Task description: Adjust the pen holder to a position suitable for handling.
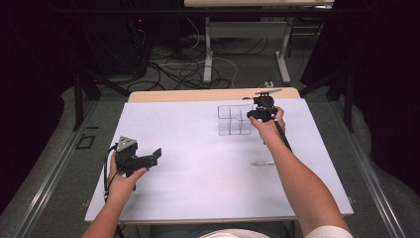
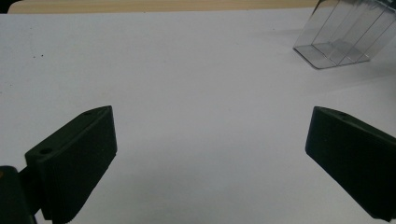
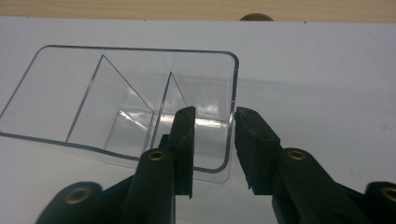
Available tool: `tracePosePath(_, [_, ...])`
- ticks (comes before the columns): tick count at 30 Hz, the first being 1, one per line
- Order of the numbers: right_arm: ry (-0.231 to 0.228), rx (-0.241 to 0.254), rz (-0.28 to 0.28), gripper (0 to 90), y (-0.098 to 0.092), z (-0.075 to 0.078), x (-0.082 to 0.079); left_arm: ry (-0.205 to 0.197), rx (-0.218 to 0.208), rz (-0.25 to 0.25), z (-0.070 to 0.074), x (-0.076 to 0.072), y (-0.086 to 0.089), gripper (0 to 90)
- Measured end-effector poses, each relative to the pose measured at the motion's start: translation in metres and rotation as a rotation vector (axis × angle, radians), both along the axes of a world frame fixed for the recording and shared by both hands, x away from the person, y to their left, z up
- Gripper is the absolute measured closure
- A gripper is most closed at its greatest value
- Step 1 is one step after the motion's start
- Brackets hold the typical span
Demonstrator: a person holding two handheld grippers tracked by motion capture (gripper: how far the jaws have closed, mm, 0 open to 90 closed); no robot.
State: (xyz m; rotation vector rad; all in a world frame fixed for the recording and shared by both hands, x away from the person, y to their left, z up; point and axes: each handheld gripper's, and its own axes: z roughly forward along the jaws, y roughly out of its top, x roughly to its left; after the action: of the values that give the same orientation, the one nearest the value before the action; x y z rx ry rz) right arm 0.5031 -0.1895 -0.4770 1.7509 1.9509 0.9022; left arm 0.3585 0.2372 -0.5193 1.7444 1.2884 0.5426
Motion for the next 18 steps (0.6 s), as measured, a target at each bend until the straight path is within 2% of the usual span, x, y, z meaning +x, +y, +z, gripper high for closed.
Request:
tracePosePath(6, [0.023,-0.011,-0.026,76.0,0.0029,-0.0039,0.0030,0.002,0.001,-0.001,-0.0003,0.0001,0.0000,2.3])
tracePosePath(11, [0.024,-0.015,-0.044,80.1,0.0022,-0.0043,0.0043,0.007,0.001,0.000,-0.0005,0.0002,-0.0002,2.3])
tracePosePath(12, [0.030,-0.029,-0.062,84.3,0.0016,-0.0050,0.0048,0.009,0.000,0.000,-0.0007,0.0003,-0.0004,2.3])
tracePosePath(13, [0.034,-0.017,-0.066,85.7,0.0016,-0.0052,0.0049,0.009,0.000,0.001,-0.0010,0.0005,-0.0006,2.3])
tracePosePath(18, [0.035,-0.033,-0.081,86.7,0.0043,-0.0045,0.0043,0.012,0.003,0.001,-0.0015,0.0009,-0.0002,2.3])
